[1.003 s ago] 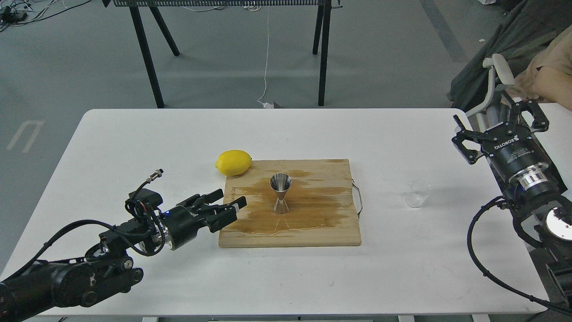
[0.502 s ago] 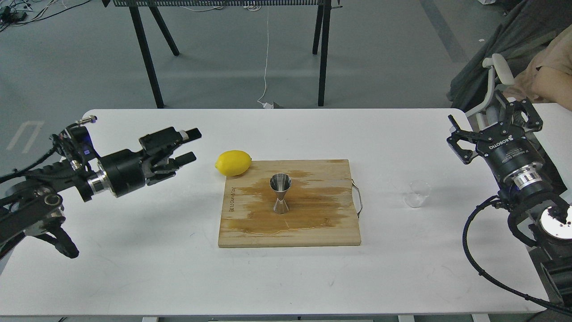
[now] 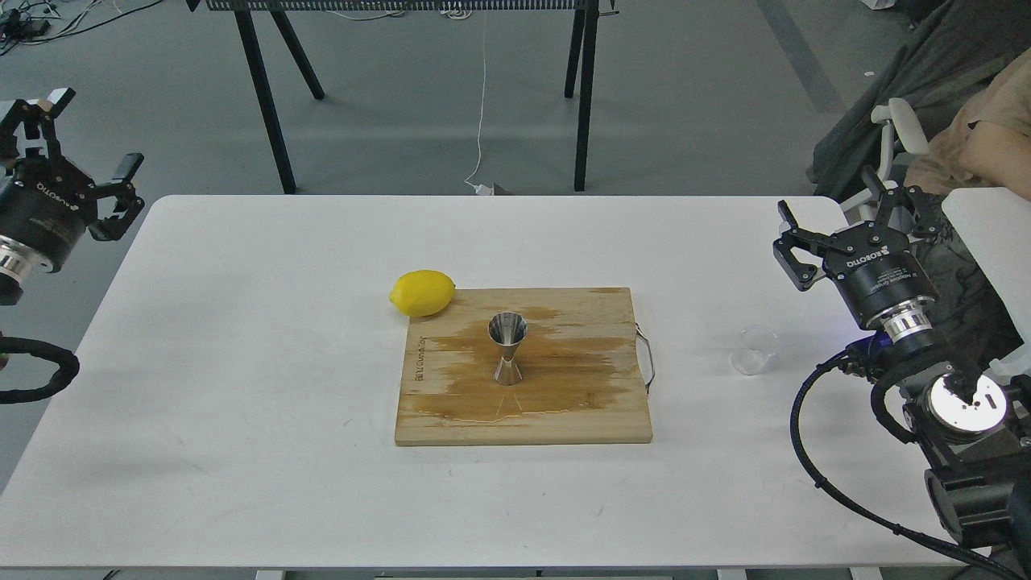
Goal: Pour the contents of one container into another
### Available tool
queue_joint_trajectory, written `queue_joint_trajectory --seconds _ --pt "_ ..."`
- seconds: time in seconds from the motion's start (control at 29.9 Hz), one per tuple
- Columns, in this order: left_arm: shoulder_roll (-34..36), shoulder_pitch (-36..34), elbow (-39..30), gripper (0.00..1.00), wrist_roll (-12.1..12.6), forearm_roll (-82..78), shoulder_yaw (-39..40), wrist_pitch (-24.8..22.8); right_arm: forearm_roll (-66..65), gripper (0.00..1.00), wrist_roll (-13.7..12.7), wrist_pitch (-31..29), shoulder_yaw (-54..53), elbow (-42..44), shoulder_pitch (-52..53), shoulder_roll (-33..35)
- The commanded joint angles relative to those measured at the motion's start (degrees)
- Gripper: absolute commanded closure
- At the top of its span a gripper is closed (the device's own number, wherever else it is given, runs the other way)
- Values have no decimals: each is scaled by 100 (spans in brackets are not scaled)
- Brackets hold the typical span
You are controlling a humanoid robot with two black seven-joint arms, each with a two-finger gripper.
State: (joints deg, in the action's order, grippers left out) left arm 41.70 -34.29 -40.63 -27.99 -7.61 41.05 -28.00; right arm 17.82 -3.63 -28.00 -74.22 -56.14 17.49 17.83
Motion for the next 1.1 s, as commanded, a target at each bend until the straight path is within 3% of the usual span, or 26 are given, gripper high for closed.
queue_joint_trajectory --seconds 0.0,0.2,0.4,0.57,0.67,1.07 --pt "-65 -17 12 5 -1 338 17 0 616 1 -32 0 21 -55 -79 63" --pt "-232 19 12 4 -1 489 -18 0 1390 1 -41 0 -22 -783 -1071 344" --pt "-434 19 20 4 -1 480 -62 0 1804 2 -14 92 -294 -2075 -2135 651" --pt "-487 10 20 4 -1 480 -62 0 1804 2 3 2470 -935 -2814 -2400 714" --pt "-496 19 20 3 -1 480 -62 0 1787 2 12 3570 -1051 -2850 -2338 687" --pt "-593 54 29 3 -1 445 -79 0 1470 2 152 5365 -445 -2806 -1706 608"
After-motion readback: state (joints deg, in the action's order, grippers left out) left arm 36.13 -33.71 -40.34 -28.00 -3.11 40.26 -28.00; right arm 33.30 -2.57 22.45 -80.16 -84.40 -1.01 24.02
